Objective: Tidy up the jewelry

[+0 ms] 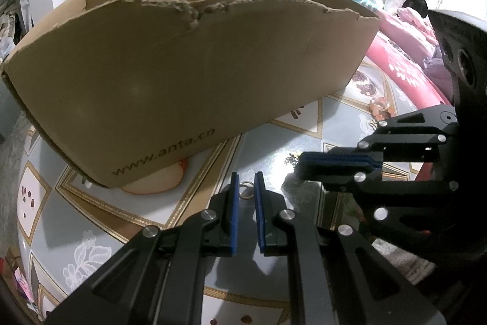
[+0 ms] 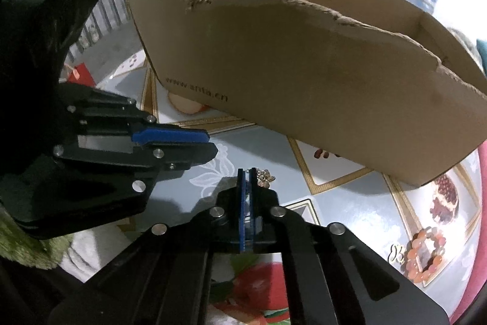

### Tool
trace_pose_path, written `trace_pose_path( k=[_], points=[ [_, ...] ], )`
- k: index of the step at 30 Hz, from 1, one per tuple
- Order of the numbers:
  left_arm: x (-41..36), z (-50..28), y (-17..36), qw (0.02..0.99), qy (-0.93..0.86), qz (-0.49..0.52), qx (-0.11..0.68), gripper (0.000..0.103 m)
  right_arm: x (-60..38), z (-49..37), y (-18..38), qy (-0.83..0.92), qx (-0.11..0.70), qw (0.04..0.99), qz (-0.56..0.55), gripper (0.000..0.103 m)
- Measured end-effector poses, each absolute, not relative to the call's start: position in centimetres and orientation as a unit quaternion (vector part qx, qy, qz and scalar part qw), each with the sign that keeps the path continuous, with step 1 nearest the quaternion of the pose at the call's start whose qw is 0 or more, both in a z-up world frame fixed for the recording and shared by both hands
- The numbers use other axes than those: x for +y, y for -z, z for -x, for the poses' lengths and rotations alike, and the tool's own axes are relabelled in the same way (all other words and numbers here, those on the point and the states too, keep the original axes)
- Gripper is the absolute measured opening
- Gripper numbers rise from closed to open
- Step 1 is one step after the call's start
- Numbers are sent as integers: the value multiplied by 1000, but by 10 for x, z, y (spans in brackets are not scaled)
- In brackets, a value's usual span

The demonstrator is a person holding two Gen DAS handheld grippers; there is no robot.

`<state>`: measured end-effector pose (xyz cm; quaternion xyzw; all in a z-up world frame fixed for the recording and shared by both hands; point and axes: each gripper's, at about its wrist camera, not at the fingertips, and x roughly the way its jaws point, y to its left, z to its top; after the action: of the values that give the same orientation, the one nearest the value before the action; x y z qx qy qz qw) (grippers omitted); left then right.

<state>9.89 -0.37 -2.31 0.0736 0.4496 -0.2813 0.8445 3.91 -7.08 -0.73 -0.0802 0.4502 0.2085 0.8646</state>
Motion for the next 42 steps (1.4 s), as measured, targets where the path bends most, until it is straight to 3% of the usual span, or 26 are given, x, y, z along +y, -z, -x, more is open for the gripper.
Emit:
trace_pose_path(
  k=[5, 12, 21, 31, 42],
  points=[
    [-2, -99, 24, 845, 280, -73, 449, 9, -81, -39, 9, -205, 457, 864, 54, 15],
    [-1, -98, 25, 846, 278, -73, 449, 9, -79, -37, 13, -207, 460, 861, 69, 19],
    [-1, -98, 26, 847, 278, -65, 447, 9, -63, -37, 18, -188, 460, 863, 92, 8],
    [2, -97, 25, 849, 279, -58, 446, 9, -72, -32, 10, -184, 455, 868, 77, 8],
    [18, -70, -25, 874, 301, -53, 378, 9, -109, -11, -66, -176, 353, 917, 56, 8]
  ],
)
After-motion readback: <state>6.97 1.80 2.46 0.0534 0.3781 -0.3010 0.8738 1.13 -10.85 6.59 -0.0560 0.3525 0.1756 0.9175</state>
